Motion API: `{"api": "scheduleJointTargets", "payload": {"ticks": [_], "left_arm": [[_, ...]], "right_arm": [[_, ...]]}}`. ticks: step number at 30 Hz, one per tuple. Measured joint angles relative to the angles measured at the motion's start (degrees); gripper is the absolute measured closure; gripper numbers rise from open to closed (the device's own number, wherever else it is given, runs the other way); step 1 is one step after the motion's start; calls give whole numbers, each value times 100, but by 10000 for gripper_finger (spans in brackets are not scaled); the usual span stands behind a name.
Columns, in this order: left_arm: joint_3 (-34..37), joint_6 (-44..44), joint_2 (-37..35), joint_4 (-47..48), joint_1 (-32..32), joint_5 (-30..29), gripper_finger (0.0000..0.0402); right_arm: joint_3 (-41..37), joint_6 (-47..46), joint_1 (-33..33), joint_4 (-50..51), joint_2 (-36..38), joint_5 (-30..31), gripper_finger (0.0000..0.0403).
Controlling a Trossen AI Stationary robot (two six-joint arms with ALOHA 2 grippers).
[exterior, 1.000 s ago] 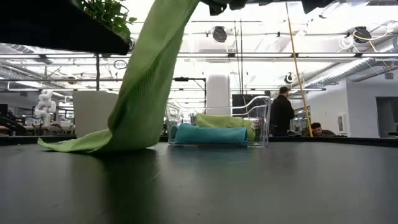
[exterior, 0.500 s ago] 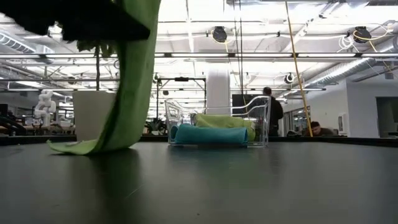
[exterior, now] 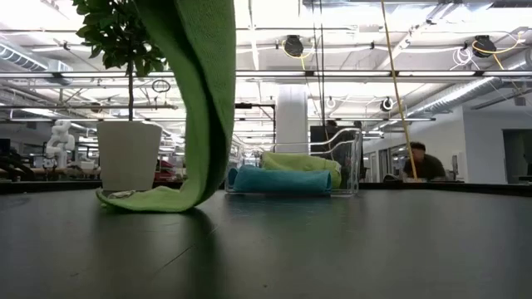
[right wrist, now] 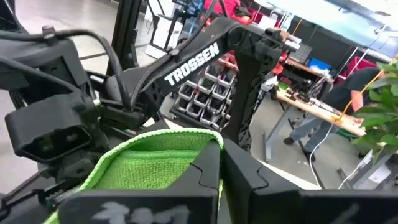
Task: Fold microfiber towels
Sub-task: Fold the green towel
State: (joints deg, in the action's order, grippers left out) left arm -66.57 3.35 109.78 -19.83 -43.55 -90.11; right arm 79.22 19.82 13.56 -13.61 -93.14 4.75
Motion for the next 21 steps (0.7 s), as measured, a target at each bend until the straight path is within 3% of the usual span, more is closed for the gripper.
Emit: {"api": "scheduleJointTargets", "payload": {"ticks": [5, 19, 21], "left_arm": [[-39, 213, -24, -1, 77, 2, 186], [-41, 831, -259, -137, -285, 1, 380], [-39, 994, -310, -119, -407, 5, 392]], "right_arm": [[0, -73, 7, 154, 0, 0, 403], [0, -66, 7, 686, 0, 41, 403], [0, -54, 11, 797, 0, 137, 403]]}}
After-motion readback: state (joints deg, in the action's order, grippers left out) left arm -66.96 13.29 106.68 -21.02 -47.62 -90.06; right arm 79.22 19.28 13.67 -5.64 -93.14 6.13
